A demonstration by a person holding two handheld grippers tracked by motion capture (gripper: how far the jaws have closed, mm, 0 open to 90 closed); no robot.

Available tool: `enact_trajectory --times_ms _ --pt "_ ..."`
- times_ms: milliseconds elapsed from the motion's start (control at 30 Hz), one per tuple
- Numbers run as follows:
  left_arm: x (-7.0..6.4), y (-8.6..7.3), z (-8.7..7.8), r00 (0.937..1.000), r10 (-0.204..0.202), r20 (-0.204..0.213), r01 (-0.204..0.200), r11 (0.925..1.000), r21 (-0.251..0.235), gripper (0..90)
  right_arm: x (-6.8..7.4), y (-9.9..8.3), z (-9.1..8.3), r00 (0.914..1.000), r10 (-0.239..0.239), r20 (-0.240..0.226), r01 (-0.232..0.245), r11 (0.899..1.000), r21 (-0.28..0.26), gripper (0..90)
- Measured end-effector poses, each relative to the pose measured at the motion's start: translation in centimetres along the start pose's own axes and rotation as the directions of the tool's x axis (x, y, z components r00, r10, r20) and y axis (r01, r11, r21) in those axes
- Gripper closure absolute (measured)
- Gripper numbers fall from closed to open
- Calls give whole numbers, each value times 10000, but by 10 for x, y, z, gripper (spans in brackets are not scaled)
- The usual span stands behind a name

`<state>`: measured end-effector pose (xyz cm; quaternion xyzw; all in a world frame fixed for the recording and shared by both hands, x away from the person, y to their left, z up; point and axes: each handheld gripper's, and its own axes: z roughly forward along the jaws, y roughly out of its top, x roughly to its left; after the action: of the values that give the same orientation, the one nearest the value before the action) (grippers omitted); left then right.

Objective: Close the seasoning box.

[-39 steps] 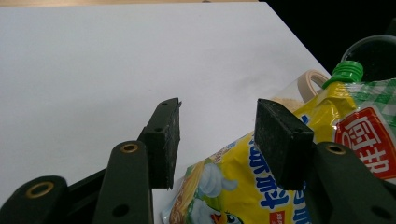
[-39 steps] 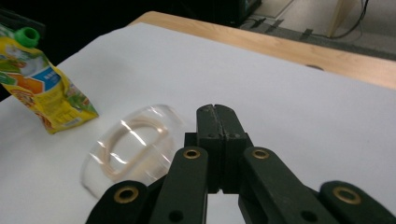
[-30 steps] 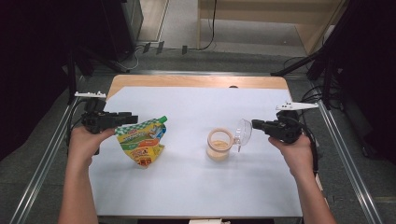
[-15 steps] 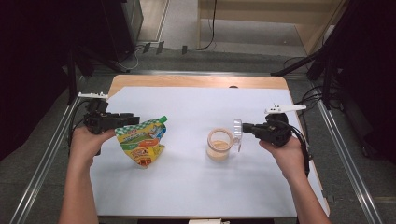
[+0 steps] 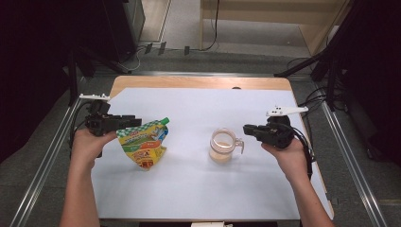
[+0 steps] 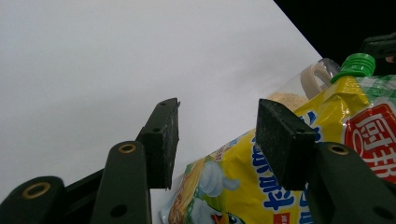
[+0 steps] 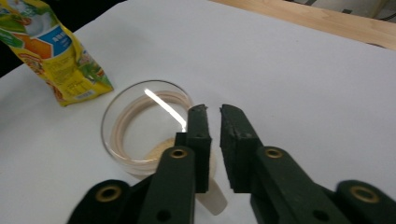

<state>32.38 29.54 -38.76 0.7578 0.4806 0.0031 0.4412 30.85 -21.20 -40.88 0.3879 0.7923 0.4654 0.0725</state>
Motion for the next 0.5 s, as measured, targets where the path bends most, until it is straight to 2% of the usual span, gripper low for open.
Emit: enact_trajectory --times_ms 167,500 --pt "0 0 0 10000 22 -20 -22 10000 26 498 -10 -5 1 9998 165 123 -165 9999 -26 723" --pt "2 -1 1 10000 -31 -8 31 10000 46 493 -32 -18 5 9992 100 395 -89 9996 -268 536"
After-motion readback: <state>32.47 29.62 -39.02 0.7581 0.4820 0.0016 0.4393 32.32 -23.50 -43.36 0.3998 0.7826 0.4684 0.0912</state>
